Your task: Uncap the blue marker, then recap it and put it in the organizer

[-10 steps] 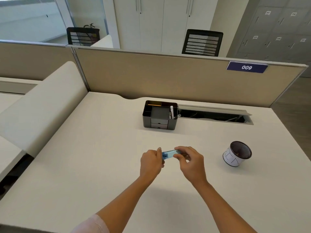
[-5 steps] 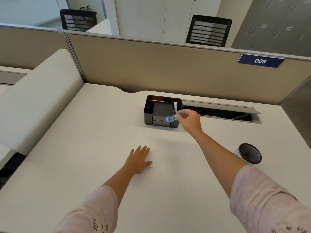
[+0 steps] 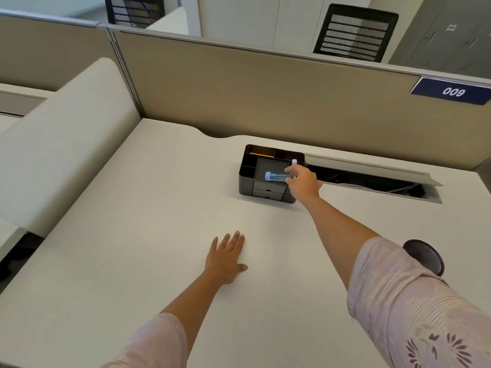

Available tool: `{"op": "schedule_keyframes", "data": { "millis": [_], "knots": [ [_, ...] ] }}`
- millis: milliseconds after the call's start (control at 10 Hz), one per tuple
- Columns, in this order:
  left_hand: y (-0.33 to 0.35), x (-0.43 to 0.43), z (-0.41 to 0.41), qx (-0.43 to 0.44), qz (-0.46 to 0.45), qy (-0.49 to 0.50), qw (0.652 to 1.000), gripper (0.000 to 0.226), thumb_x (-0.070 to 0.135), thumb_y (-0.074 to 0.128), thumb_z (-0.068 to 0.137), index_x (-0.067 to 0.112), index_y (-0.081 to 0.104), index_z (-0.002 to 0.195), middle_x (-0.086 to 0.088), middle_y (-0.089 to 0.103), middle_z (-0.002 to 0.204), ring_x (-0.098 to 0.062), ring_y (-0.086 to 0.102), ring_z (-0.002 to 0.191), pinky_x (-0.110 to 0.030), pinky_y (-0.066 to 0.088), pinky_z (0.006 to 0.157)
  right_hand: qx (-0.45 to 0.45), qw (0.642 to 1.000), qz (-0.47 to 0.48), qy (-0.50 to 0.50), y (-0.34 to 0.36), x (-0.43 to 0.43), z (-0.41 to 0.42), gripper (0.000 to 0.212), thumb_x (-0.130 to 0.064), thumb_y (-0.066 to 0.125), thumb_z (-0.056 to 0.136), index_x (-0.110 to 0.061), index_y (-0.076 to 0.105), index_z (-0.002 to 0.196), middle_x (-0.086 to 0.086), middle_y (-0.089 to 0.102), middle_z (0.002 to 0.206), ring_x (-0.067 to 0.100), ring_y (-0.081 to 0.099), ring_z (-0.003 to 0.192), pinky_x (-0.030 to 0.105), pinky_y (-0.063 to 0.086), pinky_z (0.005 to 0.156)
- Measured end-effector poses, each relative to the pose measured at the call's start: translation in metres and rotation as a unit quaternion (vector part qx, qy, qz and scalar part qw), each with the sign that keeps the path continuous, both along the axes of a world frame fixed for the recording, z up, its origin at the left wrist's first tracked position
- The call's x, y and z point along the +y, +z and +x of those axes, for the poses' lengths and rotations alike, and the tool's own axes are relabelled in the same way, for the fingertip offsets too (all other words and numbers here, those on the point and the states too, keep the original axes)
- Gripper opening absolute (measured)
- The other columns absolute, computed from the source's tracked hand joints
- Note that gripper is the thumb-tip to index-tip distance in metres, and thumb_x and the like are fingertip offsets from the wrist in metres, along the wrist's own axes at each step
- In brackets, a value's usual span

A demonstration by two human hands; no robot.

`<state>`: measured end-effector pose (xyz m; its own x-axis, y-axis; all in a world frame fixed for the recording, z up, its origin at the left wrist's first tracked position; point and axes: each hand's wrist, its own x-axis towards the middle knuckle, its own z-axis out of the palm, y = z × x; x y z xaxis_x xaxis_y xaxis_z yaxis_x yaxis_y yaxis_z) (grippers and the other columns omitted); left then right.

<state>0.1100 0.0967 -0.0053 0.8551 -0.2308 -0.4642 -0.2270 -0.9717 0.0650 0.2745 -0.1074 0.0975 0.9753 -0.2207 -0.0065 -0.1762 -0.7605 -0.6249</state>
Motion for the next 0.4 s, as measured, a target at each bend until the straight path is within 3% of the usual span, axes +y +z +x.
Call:
{"op": "schedule_keyframes", "data": {
  "millis": [100,200,400],
  "knots": [
    [0.001,-0.002,-0.001,-0.002,0.011,0.003,1.000,0.077,0.052,0.029,0.100,0.019,-0.016,0.153,0.000,-0.017,0.164,-0.024,-0.008,0.152,-0.047,-0.003,0.123,0.014,0.996,-0.087,0.029,-0.006,0.001,0.003,0.031,-0.010,0.056,0.096,-0.031,0.066,0.117,0.010,0.065,0.108,0.030,0.048,0.106,0.034,0.026,0.082],
    [0.003,-0.004,-0.001,-0.003,0.026,0.002,1.000,0.076,0.051,0.028,0.100,0.018,-0.016,0.153,0.000,-0.016,0.164,-0.024,-0.008,0.152,-0.048,-0.003,0.123,-0.004,0.988,-0.142,0.061,-0.008,0.001,0.004,0.036,-0.006,0.059,0.093,-0.032,0.066,0.117,0.008,0.064,0.109,0.028,0.047,0.106,0.039,0.031,0.088],
    [0.008,-0.008,-0.003,-0.009,0.024,-0.006,1.000,0.076,0.050,0.029,0.101,0.017,-0.016,0.153,-0.002,-0.016,0.164,-0.025,-0.007,0.152,-0.048,-0.004,0.123,-0.037,0.985,-0.148,0.083,0.004,-0.002,-0.003,0.035,-0.008,0.060,0.093,-0.031,0.064,0.120,0.006,0.064,0.119,0.028,0.049,0.111,0.043,0.030,0.095]
  ]
}}
